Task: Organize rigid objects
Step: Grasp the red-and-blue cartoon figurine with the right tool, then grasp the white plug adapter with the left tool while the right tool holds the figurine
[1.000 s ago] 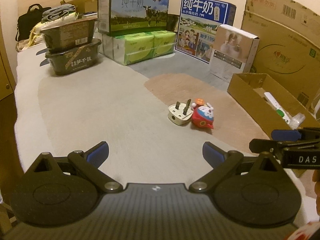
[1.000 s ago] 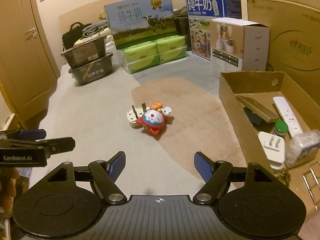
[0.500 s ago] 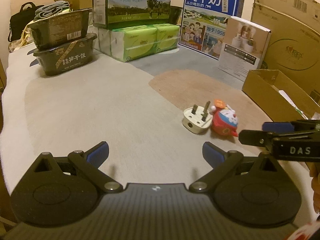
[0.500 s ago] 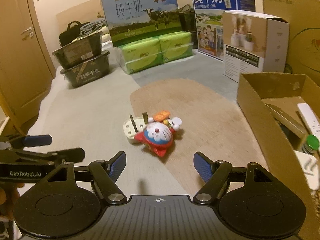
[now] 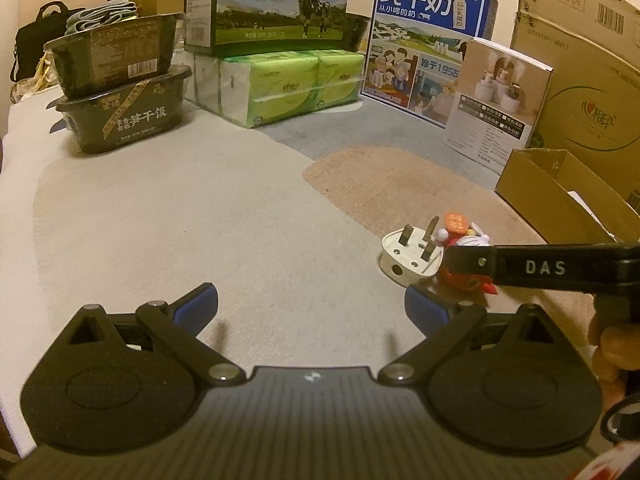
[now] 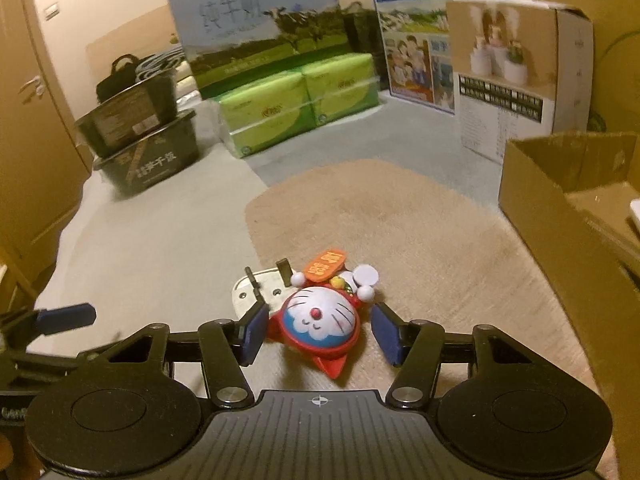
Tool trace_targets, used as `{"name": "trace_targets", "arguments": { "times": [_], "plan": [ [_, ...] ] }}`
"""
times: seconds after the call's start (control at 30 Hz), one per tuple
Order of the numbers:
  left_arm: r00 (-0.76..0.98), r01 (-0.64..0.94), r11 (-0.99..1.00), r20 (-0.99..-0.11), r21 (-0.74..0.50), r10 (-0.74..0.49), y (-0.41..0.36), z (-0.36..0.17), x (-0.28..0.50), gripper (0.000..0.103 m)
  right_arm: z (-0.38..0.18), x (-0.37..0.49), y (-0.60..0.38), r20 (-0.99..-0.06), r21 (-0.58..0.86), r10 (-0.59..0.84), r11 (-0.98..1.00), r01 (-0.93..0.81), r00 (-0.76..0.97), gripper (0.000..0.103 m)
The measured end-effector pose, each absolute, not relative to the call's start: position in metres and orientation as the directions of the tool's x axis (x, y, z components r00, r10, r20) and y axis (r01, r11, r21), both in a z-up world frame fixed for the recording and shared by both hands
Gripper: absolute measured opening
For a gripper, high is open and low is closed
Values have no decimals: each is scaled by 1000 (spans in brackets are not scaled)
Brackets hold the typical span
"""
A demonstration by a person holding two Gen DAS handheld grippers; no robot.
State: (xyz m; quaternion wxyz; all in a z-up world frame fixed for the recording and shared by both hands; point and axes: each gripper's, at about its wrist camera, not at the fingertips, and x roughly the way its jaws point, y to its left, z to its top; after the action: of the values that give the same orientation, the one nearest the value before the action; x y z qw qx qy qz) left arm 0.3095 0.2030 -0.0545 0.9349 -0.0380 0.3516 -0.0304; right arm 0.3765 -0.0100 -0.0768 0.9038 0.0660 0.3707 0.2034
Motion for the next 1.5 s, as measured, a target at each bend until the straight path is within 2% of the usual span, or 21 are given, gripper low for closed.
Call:
{"name": "trace_targets", "arguments": {
  "times": [0.1,0.23,0.47,0.77,1.1,1.4,1.5],
  "plan": [
    [759,33,994,-644,-108,-95,204,-56,309,99,-81,382,-10,-651,290,420,908,-303,633,55],
    [759,42,992,-642,-117,-108,205,-58,308,99,-85,387,-11,-656,312,440,898,-310,613,47],
    [745,113,988,-649,-109,-156,194,-57,313,99,-81,376,-20,-666,253,419,905,-342,617,46],
    [731,208,976,-653,-64,-198,167,-61,329,99,-81,361,-49,-687,82,324,924,-374,650,46],
    [718,271,962,-658,-32,-225,145,-71,355,98,-86,364,-64,-678,57,319,921,-385,663,46],
    [717,291,957,-661,-3,-221,135,-83,374,82,-87,363,-66,-665,59,328,918,-391,671,46],
    [713,292,956,-663,-12,-226,132,-84,379,70,-87,363,-67,-663,58,330,918,-393,672,46]
  ]
}}
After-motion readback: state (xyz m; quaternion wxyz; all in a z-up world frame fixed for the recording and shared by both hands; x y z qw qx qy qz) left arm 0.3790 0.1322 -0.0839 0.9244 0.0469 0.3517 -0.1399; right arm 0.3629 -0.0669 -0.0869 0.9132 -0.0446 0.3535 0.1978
